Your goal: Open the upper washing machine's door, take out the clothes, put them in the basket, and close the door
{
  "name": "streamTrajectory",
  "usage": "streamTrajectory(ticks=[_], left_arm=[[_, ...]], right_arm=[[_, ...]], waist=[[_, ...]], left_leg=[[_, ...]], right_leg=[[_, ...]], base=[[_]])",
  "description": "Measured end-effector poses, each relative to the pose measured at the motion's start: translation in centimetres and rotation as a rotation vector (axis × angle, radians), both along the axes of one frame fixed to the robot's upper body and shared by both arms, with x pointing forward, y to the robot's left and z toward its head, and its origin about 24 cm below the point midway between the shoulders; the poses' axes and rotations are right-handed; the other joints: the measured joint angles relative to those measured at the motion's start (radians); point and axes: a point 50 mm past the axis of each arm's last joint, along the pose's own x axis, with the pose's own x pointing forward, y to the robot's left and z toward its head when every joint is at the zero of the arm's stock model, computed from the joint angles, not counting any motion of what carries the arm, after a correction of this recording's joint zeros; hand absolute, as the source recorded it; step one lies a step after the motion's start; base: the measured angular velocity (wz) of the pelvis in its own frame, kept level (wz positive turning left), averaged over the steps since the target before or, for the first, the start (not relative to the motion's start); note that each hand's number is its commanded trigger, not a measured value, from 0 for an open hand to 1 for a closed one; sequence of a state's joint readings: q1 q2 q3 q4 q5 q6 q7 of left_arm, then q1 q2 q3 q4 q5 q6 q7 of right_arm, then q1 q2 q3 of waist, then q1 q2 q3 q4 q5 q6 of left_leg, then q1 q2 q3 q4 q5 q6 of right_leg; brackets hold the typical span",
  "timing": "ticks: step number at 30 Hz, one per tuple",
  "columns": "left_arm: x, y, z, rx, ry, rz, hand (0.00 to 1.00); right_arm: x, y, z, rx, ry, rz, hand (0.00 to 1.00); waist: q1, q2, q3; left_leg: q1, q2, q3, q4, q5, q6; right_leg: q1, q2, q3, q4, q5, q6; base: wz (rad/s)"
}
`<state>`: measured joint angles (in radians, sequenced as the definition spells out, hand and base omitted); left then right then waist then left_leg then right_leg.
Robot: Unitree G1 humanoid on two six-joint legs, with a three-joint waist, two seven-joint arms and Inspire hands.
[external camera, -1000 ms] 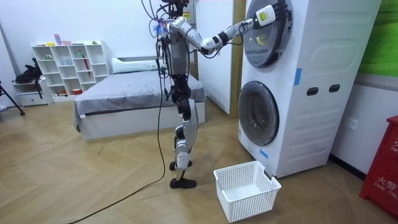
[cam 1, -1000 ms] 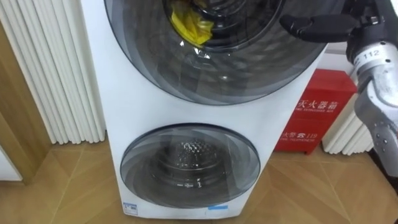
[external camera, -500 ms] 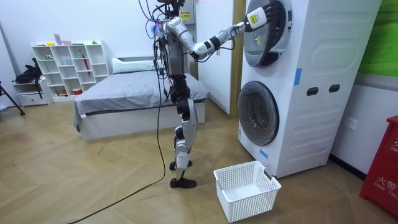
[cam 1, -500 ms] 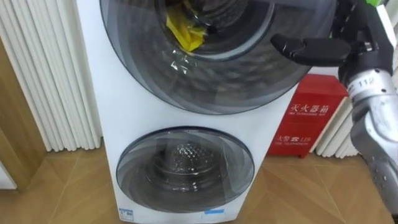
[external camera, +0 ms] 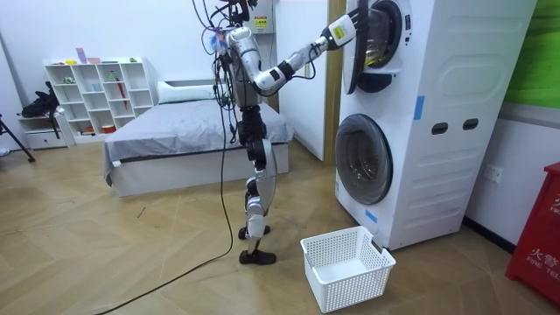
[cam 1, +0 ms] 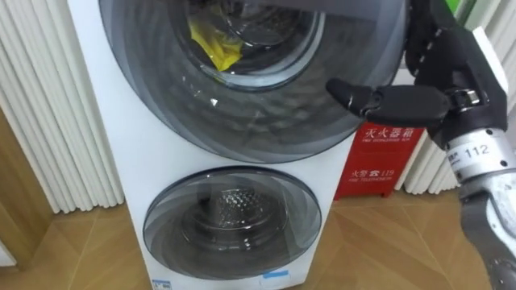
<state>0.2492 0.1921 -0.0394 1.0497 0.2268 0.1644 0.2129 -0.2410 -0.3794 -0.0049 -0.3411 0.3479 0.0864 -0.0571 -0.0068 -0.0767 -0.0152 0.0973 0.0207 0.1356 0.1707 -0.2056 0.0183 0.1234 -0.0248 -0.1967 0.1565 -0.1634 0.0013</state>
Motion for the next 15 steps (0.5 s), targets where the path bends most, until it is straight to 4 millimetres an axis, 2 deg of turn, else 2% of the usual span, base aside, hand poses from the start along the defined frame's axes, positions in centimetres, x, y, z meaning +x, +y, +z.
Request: streamTrajectory(ticks=[4,15], left_arm=[[-0.2,-0.1,-0.1,-0.008,0.006,-0.004,0.0],[0.5,-0.2,-0.2,-0.021,-0.021,-0.015,0.0]], right_arm=[[-0.4,0.3,0.2,-0.01,-0.003,0.03,0.0],[-1.0,0.5,1.3,-0.031,-0.04,0.061,0.0]], waist=[[-0.016,-0.001,0.0002],[-0.014,-0.006,0.0006]], left_leg=[[0.0,0.0,0.002,0.0,0.0,0.0],[-0.003,-0.001,0.012,-0.002,0.0,-0.001]], right_leg=[[-0.008,0.001,0.002,0.013,0.0,0.0],[-0.019,0.001,-0.003,0.015,0.0,0.0]], base=[[-0.01],[-0.02]])
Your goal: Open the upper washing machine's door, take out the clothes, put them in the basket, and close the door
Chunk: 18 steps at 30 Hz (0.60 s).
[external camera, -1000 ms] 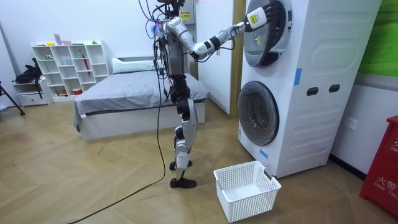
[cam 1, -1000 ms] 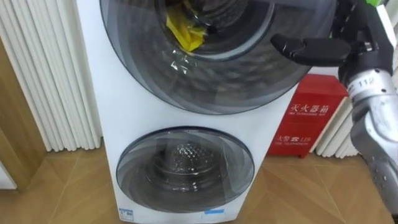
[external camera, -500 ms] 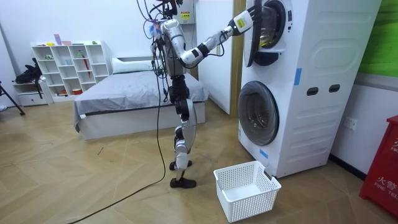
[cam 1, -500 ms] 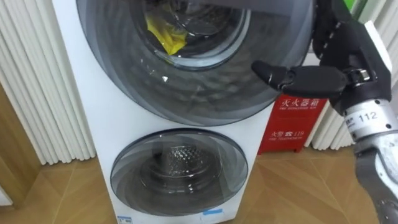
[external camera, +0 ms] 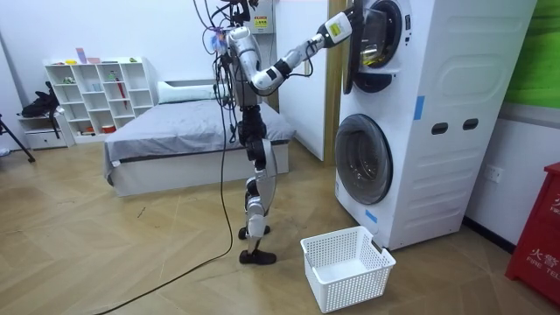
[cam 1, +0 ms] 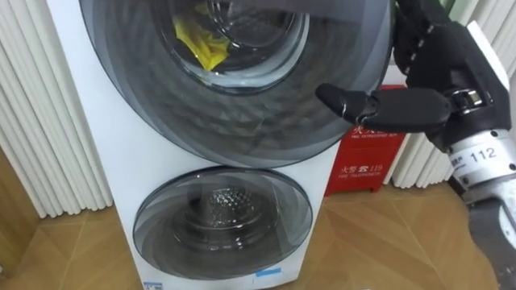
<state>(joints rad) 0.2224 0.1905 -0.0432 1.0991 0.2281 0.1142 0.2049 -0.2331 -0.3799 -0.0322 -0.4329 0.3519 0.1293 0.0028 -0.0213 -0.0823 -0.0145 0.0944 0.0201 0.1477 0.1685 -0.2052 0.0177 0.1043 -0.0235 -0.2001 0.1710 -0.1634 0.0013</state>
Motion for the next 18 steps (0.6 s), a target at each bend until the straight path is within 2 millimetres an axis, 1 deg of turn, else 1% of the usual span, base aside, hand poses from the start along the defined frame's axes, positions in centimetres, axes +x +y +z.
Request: streamTrajectory(ticks=[7,12,16,17,18], left_arm=[[0.0,0.0,0.0,-0.002,-0.008,-0.001,0.0],[-0.1,0.4,0.1,0.009,-0.004,0.005,0.0],[-0.2,0.3,0.1,0.009,0.005,-0.006,0.0],[-0.1,0.3,0.0,0.009,0.011,-0.013,0.0],[-0.1,0.2,0.0,0.01,0.021,-0.017,0.0]], right_arm=[[-0.4,0.4,0.4,0.005,-0.02,0.039,0.0],[-0.6,0.9,0.5,0.127,-0.005,0.128,0.0],[-0.6,1.4,0.2,0.209,0.009,0.176,0.0],[-0.5,1.6,0.1,0.254,0.017,0.199,0.0],[-0.5,1.8,-0.3,0.329,0.026,0.227,0.0]], waist=[[0.004,-0.002,0.0009],[0.005,-0.002,0.0009],[0.009,-0.002,0.0012],[0.01,-0.001,0.0013],[0.012,-0.001,0.0016]], left_leg=[[0.003,0.003,0.011,-0.002,0.0,-0.001],[0.0,0.011,0.017,-0.014,0.001,-0.003],[0.003,0.011,0.021,-0.013,0.002,-0.008],[0.003,0.019,0.021,-0.012,0.002,-0.011],[0.003,0.021,0.021,-0.009,0.002,-0.015]], right_leg=[[-0.006,0.001,0.002,0.0,0.0,0.0],[-0.017,0.006,0.008,0.0,0.004,-0.006],[-0.017,0.009,0.006,0.0,0.007,-0.011],[-0.017,0.009,0.005,0.0,0.007,-0.012],[-0.016,0.012,0.004,-0.001,0.009,-0.015]], base=[[-0.06],[-0.12],[-0.09],[-0.08],[-0.05]])
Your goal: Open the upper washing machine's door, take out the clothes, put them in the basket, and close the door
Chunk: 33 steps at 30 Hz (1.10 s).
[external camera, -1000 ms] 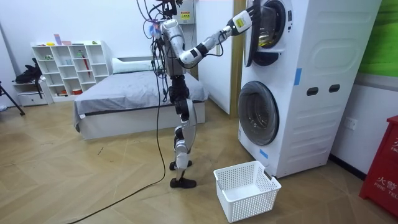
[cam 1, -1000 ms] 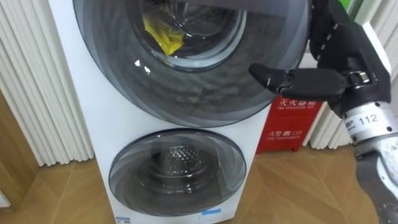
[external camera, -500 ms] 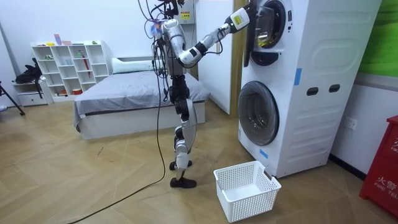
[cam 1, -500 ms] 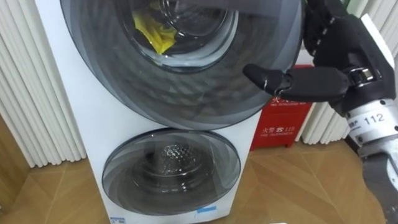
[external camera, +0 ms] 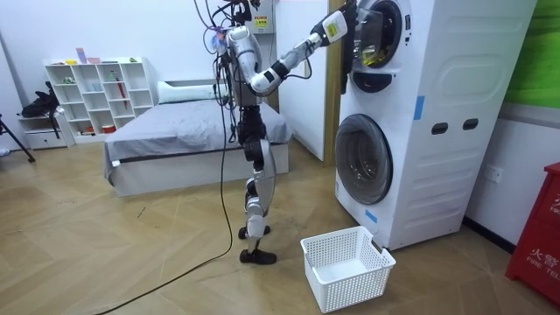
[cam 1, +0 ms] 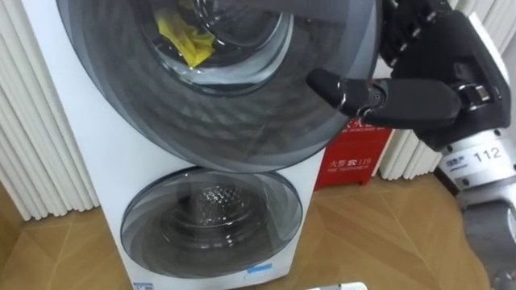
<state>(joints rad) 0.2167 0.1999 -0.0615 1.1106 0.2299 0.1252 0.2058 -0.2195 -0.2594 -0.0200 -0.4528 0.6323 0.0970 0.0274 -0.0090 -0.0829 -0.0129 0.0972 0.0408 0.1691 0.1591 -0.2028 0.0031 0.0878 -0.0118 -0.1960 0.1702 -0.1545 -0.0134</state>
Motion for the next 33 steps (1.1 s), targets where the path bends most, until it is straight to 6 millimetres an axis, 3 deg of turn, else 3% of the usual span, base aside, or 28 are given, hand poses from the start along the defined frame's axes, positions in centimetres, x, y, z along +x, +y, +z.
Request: streamTrajectory(ticks=[3,7,9,12,17,25,27,33], left_arm=[[0.7,-0.1,-0.1,0.001,0.001,-0.023,0.0],[0.5,-0.1,-0.1,0.004,0.014,-0.021,0.0],[0.2,-0.3,-0.1,0.0,0.024,-0.017,0.0],[0.3,-0.6,-0.2,-0.008,0.018,-0.017,0.0],[0.8,-1.0,-0.3,-0.022,-0.001,-0.019,0.0],[1.3,-1.3,-0.4,-0.05,-0.014,-0.025,0.0],[1.4,-1.3,-0.3,-0.052,-0.017,-0.026,0.0],[1.8,-1.6,-0.4,-0.074,-0.016,-0.047,0.0]], right_arm=[[-0.8,0.2,-1.5,0.211,0.017,0.052,0.0],[-1.1,1.3,-2.7,0.37,0.016,0.165,0.0],[-1.4,1.8,-3.4,0.406,0.009,0.241,0.0],[-1.4,2.7,-4.2,0.437,0.026,0.336,0.0],[-2.2,5.1,-4.9,0.431,0.02,0.548,0.0],[-3.1,7.2,-5.3,0.373,0.017,0.743,0.0],[-3.3,7.8,-5.6,0.356,0.048,0.789,0.0],[-3.9,9.6,-7.3,0.211,0.17,0.889,0.0]], waist=[[0.038,0.001,0.0004],[0.046,0.011,0.0053],[0.05,0.015,0.0048],[0.058,0.022,0.0033],[0.091,0.025,-0.0003],[0.109,0.031,0.0045],[0.13,0.028,0.0065],[0.15,0.021,0.0113]], left_leg=[[0.0,0.006,0.0,0.001,0.004,-0.008],[-0.006,0.017,-0.002,0.009,0.005,-0.02],[-0.009,0.016,-0.002,0.012,0.009,-0.025],[-0.01,0.02,-0.004,0.012,0.015,-0.032],[-0.017,0.023,-0.012,0.026,0.019,-0.038],[-0.016,0.018,-0.037,0.032,0.021,-0.037],[-0.015,0.016,-0.037,0.032,0.021,-0.036],[-0.022,0.011,-0.049,0.03,0.02,-0.034]], right_leg=[[0.0,0.007,0.0,0.0,0.001,-0.002],[-0.002,0.017,0.002,0.0,0.002,-0.009],[-0.005,0.017,0.001,0.0,-0.005,-0.035],[-0.007,0.021,-0.003,0.002,-0.005,-0.048],[-0.004,0.024,-0.012,-0.001,-0.008,-0.057],[0.011,0.022,-0.027,-0.003,-0.014,-0.055],[0.012,0.02,-0.029,-0.005,-0.015,-0.054],[0.013,0.015,-0.039,-0.007,-0.017,-0.049]], base=[[0.0],[0.0],[0.0],[0.0],[0.07],[0.11],[0.05],[0.06]])
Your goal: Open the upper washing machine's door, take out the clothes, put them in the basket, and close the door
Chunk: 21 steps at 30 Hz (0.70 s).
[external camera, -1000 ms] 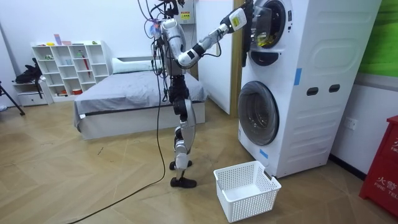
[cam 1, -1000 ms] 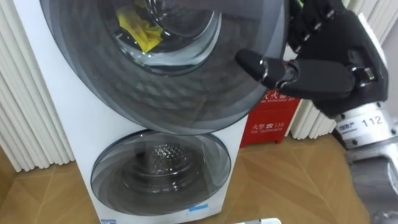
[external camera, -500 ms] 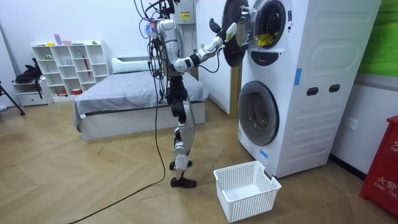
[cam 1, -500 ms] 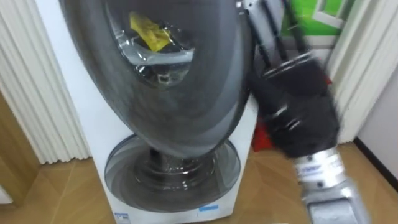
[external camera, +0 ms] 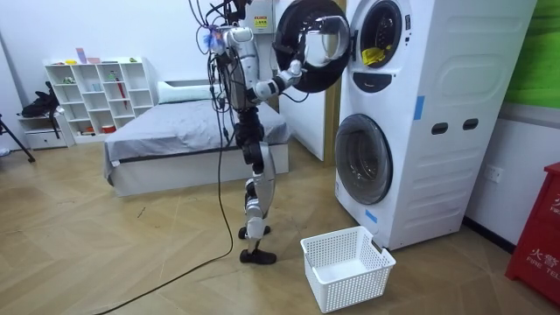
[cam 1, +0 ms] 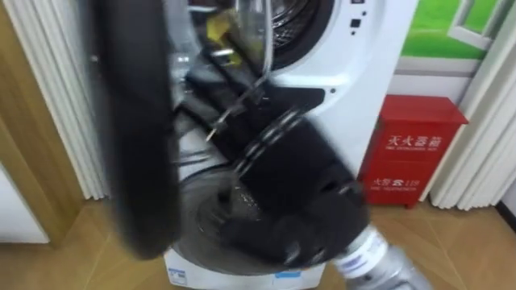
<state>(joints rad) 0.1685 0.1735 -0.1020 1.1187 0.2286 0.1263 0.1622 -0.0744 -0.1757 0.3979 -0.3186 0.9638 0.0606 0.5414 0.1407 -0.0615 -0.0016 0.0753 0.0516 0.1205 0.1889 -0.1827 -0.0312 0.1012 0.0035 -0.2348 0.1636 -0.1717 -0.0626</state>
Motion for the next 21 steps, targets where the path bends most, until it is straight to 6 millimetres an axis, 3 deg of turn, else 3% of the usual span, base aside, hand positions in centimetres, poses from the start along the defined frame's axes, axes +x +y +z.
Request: streamTrajectory(ticks=[3,21], left_arm=[[0.43,-0.02,0.03,-0.001,-0.011,-0.003,0.0],[0.67,0.0,0.06,0.001,-0.018,-0.004,0.0]], right_arm=[[-0.07,0.1,-0.04,-0.013,-0.007,0.01,0.0],[0.25,0.19,0.65,-0.022,-0.047,0.026,0.0]], waist=[[0.001,-0.001,0.0],[0.007,-0.015,0.0072]], left_leg=[[-0.006,-0.005,-0.017,-0.002,0.0,0.001],[-0.013,-0.012,-0.017,-0.02,0.0,0.001]], right_leg=[[0.006,-0.002,-0.014,-0.013,0.0,0.002],[0.004,-0.005,-0.014,-0.031,-0.007,0.013]], base=[[0.17],[0.01]])
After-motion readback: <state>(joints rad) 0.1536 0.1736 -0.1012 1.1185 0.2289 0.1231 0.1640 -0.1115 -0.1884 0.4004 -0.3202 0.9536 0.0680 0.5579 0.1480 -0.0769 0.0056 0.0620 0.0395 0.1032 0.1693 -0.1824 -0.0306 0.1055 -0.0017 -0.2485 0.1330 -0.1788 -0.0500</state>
